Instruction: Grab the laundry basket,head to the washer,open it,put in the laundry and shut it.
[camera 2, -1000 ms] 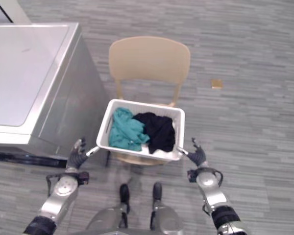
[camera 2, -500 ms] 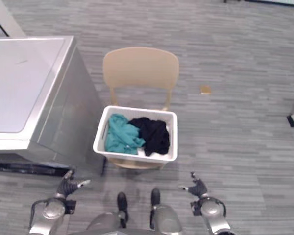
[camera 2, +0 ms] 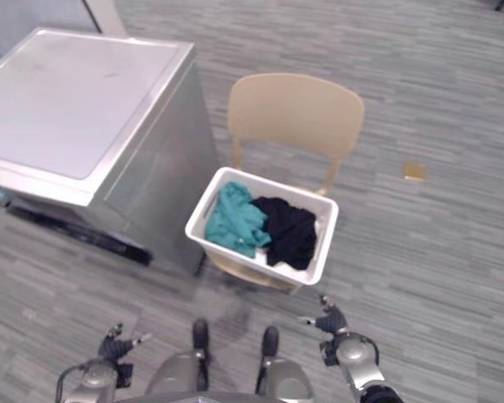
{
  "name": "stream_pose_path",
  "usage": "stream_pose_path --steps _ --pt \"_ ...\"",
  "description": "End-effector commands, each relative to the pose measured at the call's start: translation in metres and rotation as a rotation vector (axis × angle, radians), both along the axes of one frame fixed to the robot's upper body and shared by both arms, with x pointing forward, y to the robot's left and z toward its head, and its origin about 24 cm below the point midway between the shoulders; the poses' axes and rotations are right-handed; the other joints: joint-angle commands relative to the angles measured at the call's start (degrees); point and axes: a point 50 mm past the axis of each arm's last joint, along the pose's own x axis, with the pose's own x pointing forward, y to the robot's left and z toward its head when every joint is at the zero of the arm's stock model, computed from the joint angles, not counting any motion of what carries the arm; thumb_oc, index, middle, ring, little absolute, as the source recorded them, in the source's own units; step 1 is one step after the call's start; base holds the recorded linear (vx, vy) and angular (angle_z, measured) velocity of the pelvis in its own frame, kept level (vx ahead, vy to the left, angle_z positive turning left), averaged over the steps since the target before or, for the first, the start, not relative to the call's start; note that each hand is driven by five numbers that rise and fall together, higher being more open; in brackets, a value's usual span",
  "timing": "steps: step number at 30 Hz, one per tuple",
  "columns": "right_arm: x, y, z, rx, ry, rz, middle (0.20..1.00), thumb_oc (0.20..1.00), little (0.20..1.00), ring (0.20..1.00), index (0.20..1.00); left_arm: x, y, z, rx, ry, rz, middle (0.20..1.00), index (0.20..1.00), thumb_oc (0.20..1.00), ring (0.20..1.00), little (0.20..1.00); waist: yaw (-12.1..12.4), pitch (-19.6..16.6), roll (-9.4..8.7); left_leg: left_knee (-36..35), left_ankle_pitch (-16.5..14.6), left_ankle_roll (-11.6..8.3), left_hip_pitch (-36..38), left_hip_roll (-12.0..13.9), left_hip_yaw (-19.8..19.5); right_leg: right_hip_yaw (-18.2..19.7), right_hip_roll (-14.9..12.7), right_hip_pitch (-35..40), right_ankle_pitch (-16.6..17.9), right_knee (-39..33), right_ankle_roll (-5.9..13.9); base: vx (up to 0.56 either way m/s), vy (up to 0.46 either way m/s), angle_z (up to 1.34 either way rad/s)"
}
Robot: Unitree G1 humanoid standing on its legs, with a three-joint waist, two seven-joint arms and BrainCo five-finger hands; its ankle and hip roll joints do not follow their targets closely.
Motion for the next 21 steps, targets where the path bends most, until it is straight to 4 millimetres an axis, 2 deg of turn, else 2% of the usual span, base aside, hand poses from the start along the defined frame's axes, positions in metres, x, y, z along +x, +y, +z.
stream_pose_path --steps 1,2,3,5,7,8,10,11,13,15,18,19,20,21 --pt "-0.001 0.002 0.000 0.030 -0.030 -0.051 1.000 1.000 1.000 1.000 1.000 0.011 -0.002 0.008 -0.001 -0.083 0.012 1.000 1.000 1.000 1.000 1.000 -0.85 -2.00 -0.70 -0.79 -0.91 0.34 2.17 2.26 2.27 3.81 -4.83 1.44 -8.01 0.75 8.56 0.06 0.342 0.43" --pt "-0.004 0.000 0.000 0.030 -0.024 -0.063 1.000 1.000 1.000 1.000 1.000 0.013 -0.003 0.009 -0.003 -0.087 0.003 1.000 1.000 1.000 1.000 1.000 -1.16 -2.20 -0.55 -1.38 -0.35 -0.02 2.32 2.87 2.74 3.07 -5.55 1.82 -7.87 0.71 8.85 0.12 0.498 0.73" --pt "-0.010 -0.003 -0.003 0.037 -0.010 -0.100 1.000 1.000 1.000 1.000 1.000 0.016 -0.006 0.011 0.000 -0.095 -0.024 1.000 1.000 1.000 1.000 1.000 -2.07 -2.84 -0.15 -3.39 -0.77 -1.10 3.63 4.18 6.07 1.15 -7.70 2.93 -8.01 0.52 10.13 0.11 0.369 0.95" --pt "-0.013 -0.003 -0.005 0.040 0.000 -0.113 1.000 1.000 1.000 1.000 1.000 0.015 -0.006 0.010 0.005 -0.086 -0.036 1.000 1.000 1.000 1.000 1.000 -2.24 -3.26 0.11 -4.98 -0.84 -1.44 4.54 4.51 7.39 0.11 -8.45 3.43 -7.76 0.29 10.64 0.08 0.373 0.97" --pt "-0.014 -0.001 -0.009 0.032 0.020 -0.118 1.000 1.000 1.000 1.000 1.000 0.016 -0.008 0.009 0.022 -0.072 -0.079 1.000 1.000 1.000 1.000 1.000 -2.33 -3.82 -0.46 -3.60 -1.84 -0.72 2.79 2.54 6.58 -1.54 -11.47 3.52 -4.26 -0.39 11.95 0.04 0.501 0.51" --pt "-0.010 0.008 -0.011 0.058 0.029 -0.124 1.000 1.000 1.000 1.000 1.000 0.020 -0.004 0.010 0.044 -0.067 -0.091 1.000 1.000 1.000 1.000 1.000 -2.19 -3.36 -1.58 -1.61 -3.82 0.28 1.03 0.06 5.99 -0.24 -13.48 1.63 -1.43 -0.22 12.68 0.02 0.497 0.46" --pt "0.001 0.021 -0.009 0.079 0.010 -0.087 1.000 1.000 1.000 1.000 1.000 0.019 0.007 0.012 0.072 -0.060 -0.061 1.000 1.000 1.000 1.000 1.000 -1.39 -3.00 -2.14 -0.35 -5.13 1.63 -0.46 -1.67 6.06 1.44 -13.94 -0.83 -0.63 0.71 12.56 -0.01 0.333 0.43" --pt "0.001 0.021 -0.009 0.079 0.010 -0.087 1.000 1.000 1.000 1.000 1.000 0.019 0.007 0.012 0.073 -0.060 -0.061 1.000 1.000 1.000 1.000 1.000 -1.36 -3.03 -2.16 -0.33 -5.15 1.64 -0.50 -1.68 6.10 1.49 -13.95 -0.91 -0.64 0.75 12.56 -0.03 0.178 0.15" --pt "0.009 0.034 -0.005 0.095 -0.016 -0.039 1.000 1.000 1.000 1.000 1.000 0.021 0.014 0.014 0.099 -0.061 -0.058 1.000 1.000 1.000 1.000 1.000 -0.78 -2.62 -2.21 -0.48 -5.37 2.86 -1.07 -3.02 6.11 4.32 -11.39 -1.96 -3.12 3.59 11.55 -0.03 0.248 0.06" --pt "0.017 0.044 0.002 0.122 -0.055 0.009 1.000 1.000 1.000 1.000 1.000 0.019 0.016 0.014 0.122 -0.049 -0.077 1.000 1.000 1.000 1.000 1.000 -0.52 -2.55 -2.05 -1.55 -5.50 4.22 -0.03 -5.32 5.32 9.59 -5.48 -2.02 -7.16 6.77 10.53 0.03 0.290 0.11" --pt "0.034 0.063 0.016 0.171 -0.140 0.089 1.000 1.000 1.000 1.000 1.000 0.015 0.013 0.009 0.120 -0.024 -0.077 1.000 1.000 1.000 1.000 1.000 0.49 -2.74 -1.68 -3.59 -5.26 4.89 1.93 -7.83 4.41 9.57 0.50 -2.10 -9.92 7.16 8.47 0.06 0.159 0.20" --pt "0.034 0.069 0.020 0.180 -0.154 0.125 1.000 1.000 1.000 1.000 1.000 0.011 0.015 0.007 0.121 -0.007 -0.074 1.000 1.000 1.000 1.000 1.000 0.98 -2.61 -1.61 -4.00 -5.26 5.07 2.48 -8.55 3.86 9.58 1.60 -1.60 -10.80 6.45 7.43 0.07 0.056 0.14" --pt "0.042 0.075 0.027 0.208 -0.192 0.141 1.000 1.000 1.000 1.000 1.000 0.010 0.013 0.007 0.111 -0.017 -0.066 1.000 1.000 1.000 1.000 1.000 1.25 -2.35 -1.50 -3.75 -5.24 5.12 2.69 -9.08 2.72 10.03 1.47 -1.72 -10.67 6.67 7.83 0.07 0.025 0.44" --pt "0.050 0.082 0.037 0.230 -0.244 0.161 1.000 1.000 1.000 1.000 1.000 0.012 0.009 0.007 0.105 -0.021 -0.073 1.000 1.000 1.000 1.000 1.000 1.16 -2.31 -1.40 -3.88 -4.84 5.27 2.59 -9.92 1.25 11.76 2.58 -2.09 -10.53 6.90 7.22 0.05 0.007 0.71"
